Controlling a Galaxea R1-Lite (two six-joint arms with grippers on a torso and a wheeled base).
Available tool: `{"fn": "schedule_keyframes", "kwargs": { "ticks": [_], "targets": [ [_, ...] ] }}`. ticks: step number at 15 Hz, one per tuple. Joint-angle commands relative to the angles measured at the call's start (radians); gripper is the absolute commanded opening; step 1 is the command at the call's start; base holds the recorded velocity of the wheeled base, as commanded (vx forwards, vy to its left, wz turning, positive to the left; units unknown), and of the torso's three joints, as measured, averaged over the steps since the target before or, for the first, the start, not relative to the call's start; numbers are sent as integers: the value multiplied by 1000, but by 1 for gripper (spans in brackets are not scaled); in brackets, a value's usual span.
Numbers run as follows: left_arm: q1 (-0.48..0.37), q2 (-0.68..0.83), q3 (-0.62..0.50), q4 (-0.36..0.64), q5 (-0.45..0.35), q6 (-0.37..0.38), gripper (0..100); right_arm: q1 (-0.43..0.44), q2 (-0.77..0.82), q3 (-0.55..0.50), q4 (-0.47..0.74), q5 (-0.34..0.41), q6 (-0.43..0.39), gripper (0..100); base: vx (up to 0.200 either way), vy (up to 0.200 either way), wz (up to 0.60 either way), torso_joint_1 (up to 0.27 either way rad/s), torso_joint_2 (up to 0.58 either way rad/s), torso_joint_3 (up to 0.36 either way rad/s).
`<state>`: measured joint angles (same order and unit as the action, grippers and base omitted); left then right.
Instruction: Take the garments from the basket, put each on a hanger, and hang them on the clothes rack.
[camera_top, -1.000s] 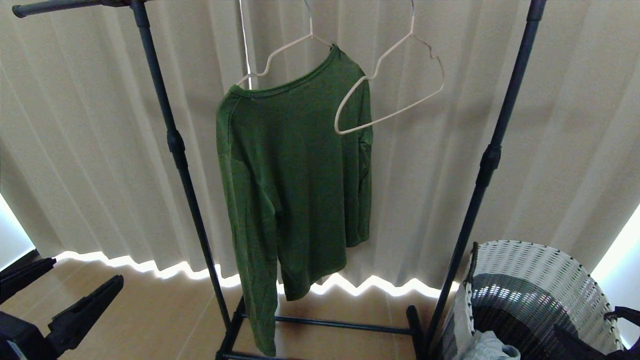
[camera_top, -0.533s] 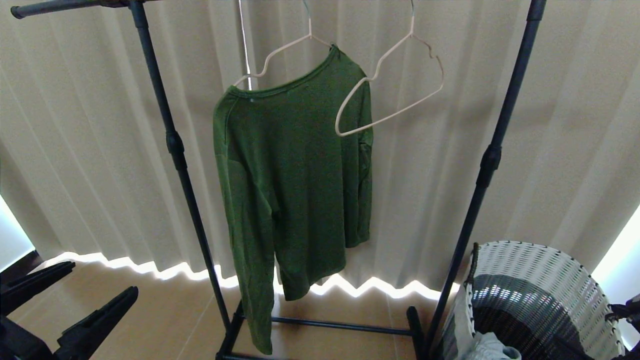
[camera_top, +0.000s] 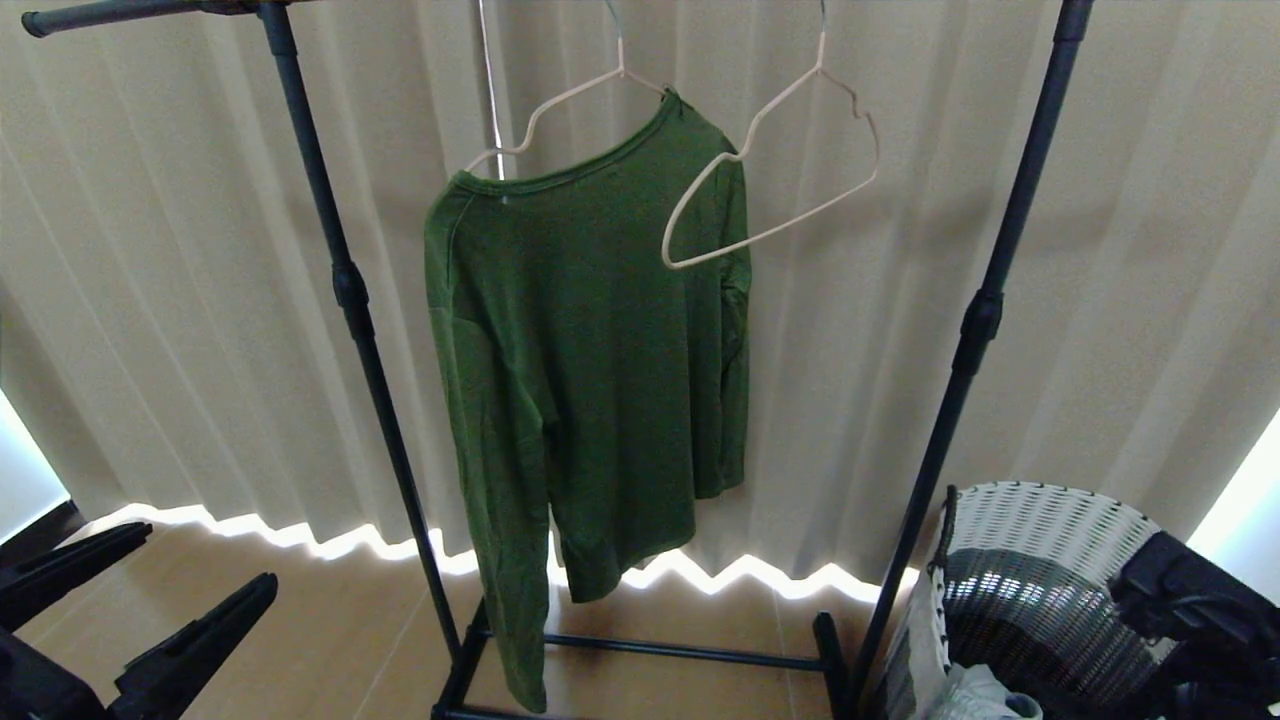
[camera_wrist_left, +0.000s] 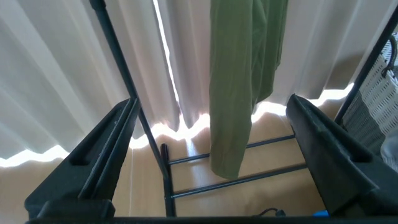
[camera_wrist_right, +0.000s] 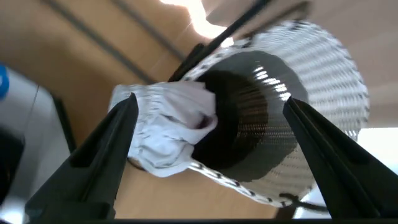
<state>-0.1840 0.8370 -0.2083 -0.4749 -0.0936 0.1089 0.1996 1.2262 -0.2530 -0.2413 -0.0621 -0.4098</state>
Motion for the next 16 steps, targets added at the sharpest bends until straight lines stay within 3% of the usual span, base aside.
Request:
{"fn": "schedule_keyframes", "kwargs": {
  "ticks": [1,8,14,16],
  "targets": [
    [0,2,1,-1,0,0,100,121,174,-31,4,-65,2,100,0,0,0,0,0,0],
    [0,4,-2,-1,0,0,100,215,449,-38,-30,-216,5,100,0,0,0,0,0,0],
    [0,1,-3,-1,0,0,100,259,530,-42,-81,-223,8,100,0,0,0,0,0,0],
    [0,-1,-3,-1,0,0,100,259,590,-40,-118,-258,8,100,0,0,0,0,0,0]
  ]
}}
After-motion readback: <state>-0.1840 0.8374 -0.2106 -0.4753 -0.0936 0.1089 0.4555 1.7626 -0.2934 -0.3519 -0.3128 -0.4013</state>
